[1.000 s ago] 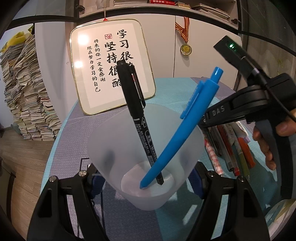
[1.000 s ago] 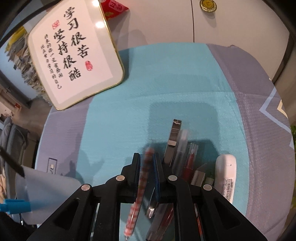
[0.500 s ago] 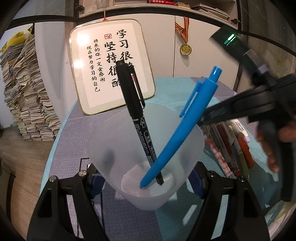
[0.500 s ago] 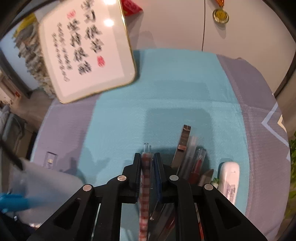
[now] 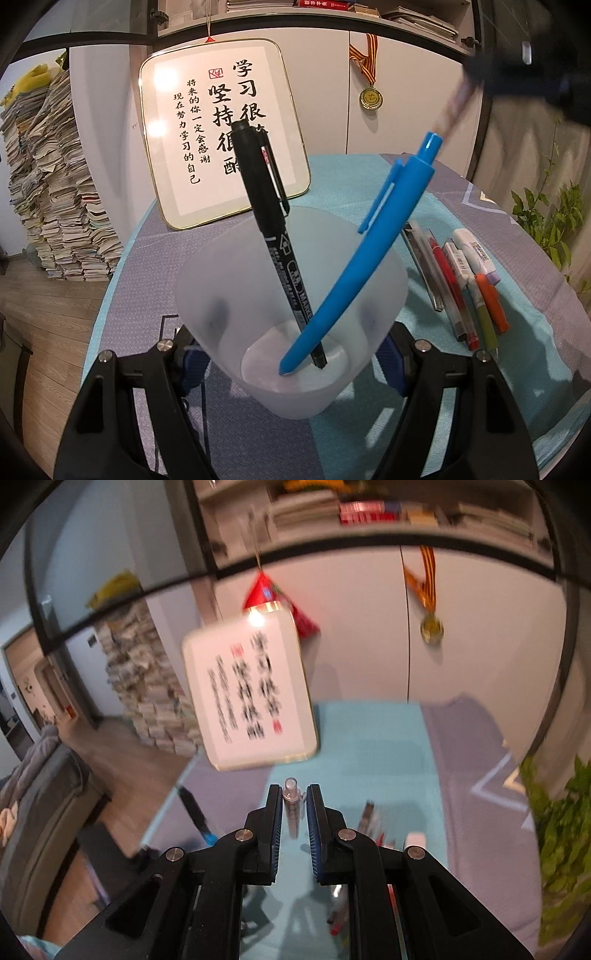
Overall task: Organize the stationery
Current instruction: 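Lower the pink checkered pen into the cup and release it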
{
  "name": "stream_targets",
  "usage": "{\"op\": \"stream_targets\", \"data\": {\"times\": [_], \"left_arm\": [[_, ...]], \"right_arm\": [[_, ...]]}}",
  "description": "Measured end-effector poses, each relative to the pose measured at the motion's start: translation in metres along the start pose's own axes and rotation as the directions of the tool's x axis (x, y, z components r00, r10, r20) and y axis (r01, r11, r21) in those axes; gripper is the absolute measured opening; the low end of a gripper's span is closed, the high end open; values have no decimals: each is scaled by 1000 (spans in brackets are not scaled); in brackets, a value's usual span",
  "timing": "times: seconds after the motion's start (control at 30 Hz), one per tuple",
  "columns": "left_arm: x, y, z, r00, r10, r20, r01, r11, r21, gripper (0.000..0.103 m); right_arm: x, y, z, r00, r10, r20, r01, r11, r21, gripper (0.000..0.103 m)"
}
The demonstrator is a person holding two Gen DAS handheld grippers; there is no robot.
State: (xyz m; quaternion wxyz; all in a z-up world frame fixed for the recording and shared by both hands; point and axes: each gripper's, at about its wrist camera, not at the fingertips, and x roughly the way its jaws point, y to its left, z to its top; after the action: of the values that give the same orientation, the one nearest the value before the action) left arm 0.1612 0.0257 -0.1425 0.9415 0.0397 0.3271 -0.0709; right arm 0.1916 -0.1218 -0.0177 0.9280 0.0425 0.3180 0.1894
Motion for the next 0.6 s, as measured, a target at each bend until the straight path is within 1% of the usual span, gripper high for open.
{"op": "stream_targets", "data": {"times": [0.1, 0.17, 0.3, 0.37, 0.47, 0.6], "left_arm": [[1, -1, 0, 1000, 2, 0, -2, 1000, 2, 74], [1, -2, 0, 1000, 3, 0, -3, 1000, 3, 74], [1, -2, 0, 1000, 3, 0, -3, 1000, 3, 74], [1, -2, 0, 1000, 3, 0, -3, 1000, 3, 74], [1, -2, 0, 1000, 3, 0, -3, 1000, 3, 74], [1, -2, 0, 1000, 3, 0, -3, 1000, 3, 74]], "right_arm": [[-13, 11, 13, 999, 25, 43, -24, 1000, -16, 14], [-21, 18, 22, 996, 56, 67, -54, 998, -29, 14], [-32, 32, 25, 990, 104, 90, -98, 993, -65, 14], [-31, 36, 25, 990, 116, 85, -109, 991, -77, 14], [-22, 39, 22, 990, 130, 51, -126, 989, -78, 14], [-15, 40, 18, 991, 133, 25, -130, 988, -82, 14]]}}
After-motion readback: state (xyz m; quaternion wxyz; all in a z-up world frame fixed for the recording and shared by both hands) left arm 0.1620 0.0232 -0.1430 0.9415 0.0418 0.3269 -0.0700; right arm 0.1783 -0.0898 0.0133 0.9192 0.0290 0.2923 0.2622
